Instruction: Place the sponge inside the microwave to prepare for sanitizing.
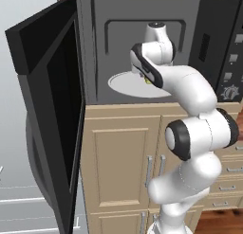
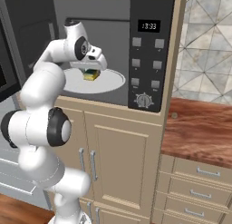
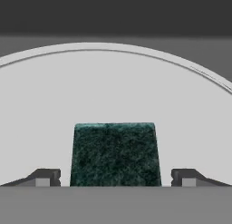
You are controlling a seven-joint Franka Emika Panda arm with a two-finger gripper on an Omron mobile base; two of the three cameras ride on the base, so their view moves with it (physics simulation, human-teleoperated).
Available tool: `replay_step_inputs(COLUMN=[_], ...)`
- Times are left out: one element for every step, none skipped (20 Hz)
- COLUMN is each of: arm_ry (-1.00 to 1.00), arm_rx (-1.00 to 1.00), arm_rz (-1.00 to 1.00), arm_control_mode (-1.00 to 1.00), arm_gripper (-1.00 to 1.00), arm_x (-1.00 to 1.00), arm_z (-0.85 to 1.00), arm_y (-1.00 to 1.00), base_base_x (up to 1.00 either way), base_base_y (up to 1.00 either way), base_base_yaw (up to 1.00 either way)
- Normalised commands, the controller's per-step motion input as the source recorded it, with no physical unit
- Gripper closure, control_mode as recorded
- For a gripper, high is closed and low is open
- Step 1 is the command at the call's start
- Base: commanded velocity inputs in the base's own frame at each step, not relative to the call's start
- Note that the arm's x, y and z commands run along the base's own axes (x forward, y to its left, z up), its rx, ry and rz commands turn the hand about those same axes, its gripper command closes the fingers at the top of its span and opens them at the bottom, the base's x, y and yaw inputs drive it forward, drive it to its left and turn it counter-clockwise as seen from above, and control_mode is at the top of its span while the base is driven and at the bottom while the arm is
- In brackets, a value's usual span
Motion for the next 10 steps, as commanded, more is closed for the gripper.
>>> replay_step_inputs(arm_ry=[-0.12, -0.13, -0.12, -0.12, -0.19, -0.23, -0.24, -0.23, -0.19, -0.1], arm_rx=[-0.06, -0.06, -0.02, 0.0, 0.0, 0.0, 0.0, 0.0, 0.0, 0.0], arm_rz=[0.0, 0.0, -0.01, -0.01, 0.0, 0.0, 0.0, 0.0, 0.0, 0.0], arm_control_mode=[-1.0, -1.0, -1.0, -1.0, -1.0, -1.0, -1.0, -1.0, -1.0, -1.0], arm_gripper=[-1.0, -1.0, -1.0, -1.0, -1.0, -1.0, -1.0, -1.0, -1.0, -1.0], arm_x=[-0.23, -0.39, -0.56, -0.67, -0.89, -1.0, -1.0, -1.0, -1.0, -1.0], arm_z=[0.27, 0.23, 0.13, 0.01, 0.06, 0.1, 0.19, 0.27, 0.39, 0.53], arm_y=[0.0, 0.0, 0.0, 0.0, 0.0, 0.0, 0.0, 0.0, 0.0, 0.0], base_base_x=[0.0, 0.0, 0.0, 0.0, 0.0, 0.0, 0.0, 0.0, 0.0, 0.0], base_base_y=[0.0, 0.0, 0.0, 0.0, 0.0, 0.0, 0.0, 0.0, 0.0, 0.0], base_base_yaw=[0.0, 0.0, 0.0, 0.0, 0.0, 0.0, 0.0, 0.0, 0.0, 0.0])
